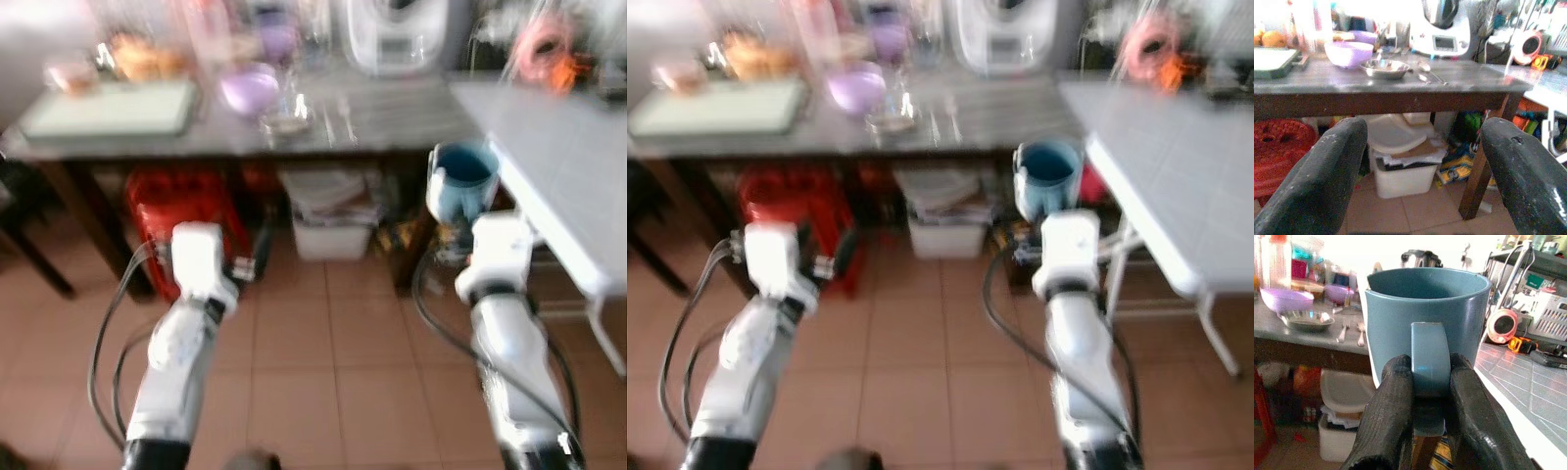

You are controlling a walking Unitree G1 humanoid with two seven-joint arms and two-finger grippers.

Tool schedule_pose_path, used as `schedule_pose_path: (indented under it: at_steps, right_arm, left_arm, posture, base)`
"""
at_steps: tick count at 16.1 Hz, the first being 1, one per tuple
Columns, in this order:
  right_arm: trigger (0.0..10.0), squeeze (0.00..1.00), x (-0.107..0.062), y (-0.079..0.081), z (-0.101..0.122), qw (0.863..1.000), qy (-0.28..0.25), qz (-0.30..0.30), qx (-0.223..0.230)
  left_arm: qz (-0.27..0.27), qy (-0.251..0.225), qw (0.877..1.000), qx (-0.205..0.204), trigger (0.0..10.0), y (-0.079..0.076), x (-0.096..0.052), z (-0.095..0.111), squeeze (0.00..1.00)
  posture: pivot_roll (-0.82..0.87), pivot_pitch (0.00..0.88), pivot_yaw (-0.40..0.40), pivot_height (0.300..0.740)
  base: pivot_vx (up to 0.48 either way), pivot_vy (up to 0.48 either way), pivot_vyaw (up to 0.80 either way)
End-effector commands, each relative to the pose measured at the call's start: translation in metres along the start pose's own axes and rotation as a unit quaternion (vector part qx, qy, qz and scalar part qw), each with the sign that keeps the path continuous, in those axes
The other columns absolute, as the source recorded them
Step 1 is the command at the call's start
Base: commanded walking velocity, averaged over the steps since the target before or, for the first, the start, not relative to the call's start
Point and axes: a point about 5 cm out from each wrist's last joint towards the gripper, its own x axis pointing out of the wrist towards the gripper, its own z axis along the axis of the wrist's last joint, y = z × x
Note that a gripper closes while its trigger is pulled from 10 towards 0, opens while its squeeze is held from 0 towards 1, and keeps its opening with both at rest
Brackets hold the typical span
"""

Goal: Setting the table

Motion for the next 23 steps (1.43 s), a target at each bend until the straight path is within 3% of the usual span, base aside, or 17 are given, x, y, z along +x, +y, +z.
schedule_pose_path:
  at_steps: [1,6,9,12,16,19,23]
  right_arm:
    - [10.0,0.00,0.002,0.001,0.005,1.000,-0.010,-0.002,0.001]
    - [10.0,0.00,-0.002,-0.001,0.003,1.000,-0.007,-0.011,0.018]
    - [10.0,0.00,-0.013,-0.001,0.001,0.999,-0.002,-0.015,0.045]
    - [10.0,0.00,-0.023,-0.004,-0.001,0.999,0.005,-0.021,0.041]
    - [10.0,0.00,-0.026,-0.007,-0.004,0.995,0.015,-0.050,0.087]
    - [10.0,0.00,-0.033,0.002,-0.007,0.995,0.024,-0.035,0.090]
    - [10.0,0.00,-0.036,0.001,-0.008,0.995,0.028,-0.038,0.085]
  left_arm:
    - [-0.007,-0.008,1.000,0.005,10.0,0.001,0.004,0.006,0.00]
    - [0.005,-0.006,1.000,0.007,10.0,-0.002,0.001,0.004,0.00]
    - [0.056,-0.006,0.998,0.010,10.0,0.008,-0.009,0.006,0.00]
    - [0.104,-0.001,0.994,0.031,10.0,0.023,-0.022,0.007,0.00]
    - [0.083,0.014,0.996,-0.013,10.0,0.022,-0.029,0.001,0.00]
    - [0.053,0.007,0.998,-0.014,10.0,0.013,-0.023,0.002,0.00]
    - [0.037,0.005,0.999,-0.018,10.0,0.011,-0.020,0.004,0.00]
  posture:
    - [-0.05,0.000,0.025,0.740]
    - [-0.05,0.000,0.024,0.740]
    - [-0.05,0.000,0.032,0.740]
    - [-0.04,0.000,0.031,0.740]
    - [-0.03,0.000,0.018,0.740]
    - [-0.04,0.000,0.026,0.740]
    - [-0.04,0.000,0.032,0.740]
  base:
    - [0.469,0.000,0.80]
    - [0.460,0.000,0.21]
    - [0.197,0.000,0.00]
    - [0.000,0.000,0.00]
    - [0.000,0.000,0.00]
    - [0.000,0.000,0.00]
    - [0.367,0.000,0.11]
